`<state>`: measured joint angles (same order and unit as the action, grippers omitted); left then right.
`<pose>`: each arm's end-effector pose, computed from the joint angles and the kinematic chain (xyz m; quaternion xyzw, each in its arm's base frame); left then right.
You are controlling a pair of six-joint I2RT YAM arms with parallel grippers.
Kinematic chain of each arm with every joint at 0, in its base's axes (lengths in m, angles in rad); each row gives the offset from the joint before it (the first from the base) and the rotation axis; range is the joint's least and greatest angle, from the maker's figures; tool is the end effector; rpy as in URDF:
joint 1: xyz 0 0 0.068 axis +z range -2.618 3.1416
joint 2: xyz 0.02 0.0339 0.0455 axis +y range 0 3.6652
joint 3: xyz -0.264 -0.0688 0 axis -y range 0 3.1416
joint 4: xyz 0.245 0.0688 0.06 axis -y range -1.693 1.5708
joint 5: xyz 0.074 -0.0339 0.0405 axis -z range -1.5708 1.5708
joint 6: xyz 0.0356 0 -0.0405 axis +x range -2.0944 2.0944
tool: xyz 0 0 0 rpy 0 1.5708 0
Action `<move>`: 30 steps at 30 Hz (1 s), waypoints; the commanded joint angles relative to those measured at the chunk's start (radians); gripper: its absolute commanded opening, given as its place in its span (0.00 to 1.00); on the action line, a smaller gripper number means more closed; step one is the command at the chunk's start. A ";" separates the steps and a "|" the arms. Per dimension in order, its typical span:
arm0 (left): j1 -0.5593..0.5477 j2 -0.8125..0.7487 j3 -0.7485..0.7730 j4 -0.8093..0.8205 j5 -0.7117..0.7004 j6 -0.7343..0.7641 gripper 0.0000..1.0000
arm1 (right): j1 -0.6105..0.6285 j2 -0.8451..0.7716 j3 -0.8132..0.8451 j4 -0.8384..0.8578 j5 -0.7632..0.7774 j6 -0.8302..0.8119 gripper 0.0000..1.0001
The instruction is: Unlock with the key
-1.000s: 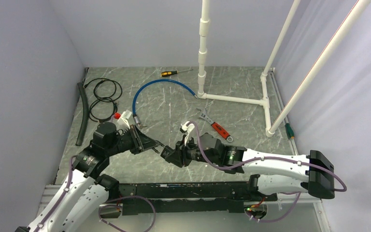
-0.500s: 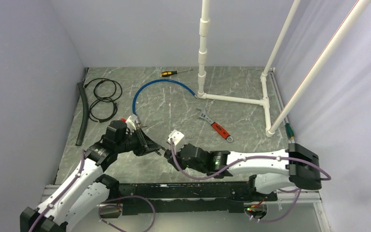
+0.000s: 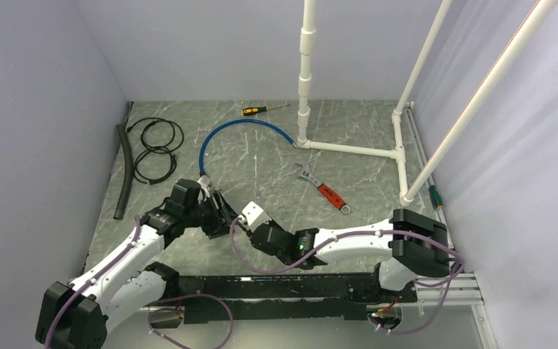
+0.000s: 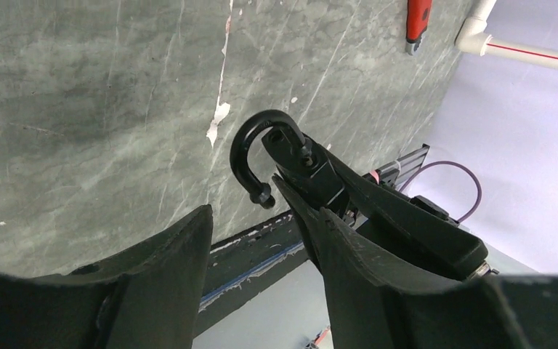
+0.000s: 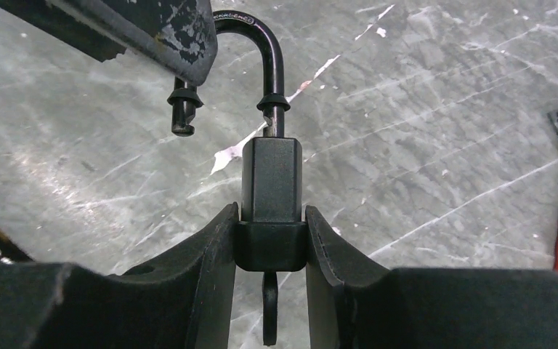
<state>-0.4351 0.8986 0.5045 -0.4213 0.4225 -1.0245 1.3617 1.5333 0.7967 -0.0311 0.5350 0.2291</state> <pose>0.1551 -0.0882 0.2039 -0.1900 0.8921 -0.3857 0.1388 0.0815 0.2967 0.1845 -0.3891 0.8046 0.0989 0.4376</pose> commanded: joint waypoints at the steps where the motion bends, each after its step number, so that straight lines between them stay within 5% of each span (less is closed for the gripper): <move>1: 0.003 0.008 -0.021 0.062 -0.008 0.032 0.60 | 0.017 0.035 0.085 0.037 0.130 -0.064 0.00; 17: 0.012 -0.030 -0.066 0.037 -0.042 0.065 0.63 | 0.069 0.314 0.252 -0.186 0.321 -0.098 0.00; 30: 0.055 -0.228 0.171 -0.316 -0.181 0.208 0.72 | 0.097 0.398 0.315 -0.297 0.350 -0.101 0.10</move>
<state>-0.3786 0.7254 0.5446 -0.7021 0.2356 -0.8570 1.4429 1.8938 1.0607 -0.2703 0.8608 0.1795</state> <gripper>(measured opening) 0.715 0.356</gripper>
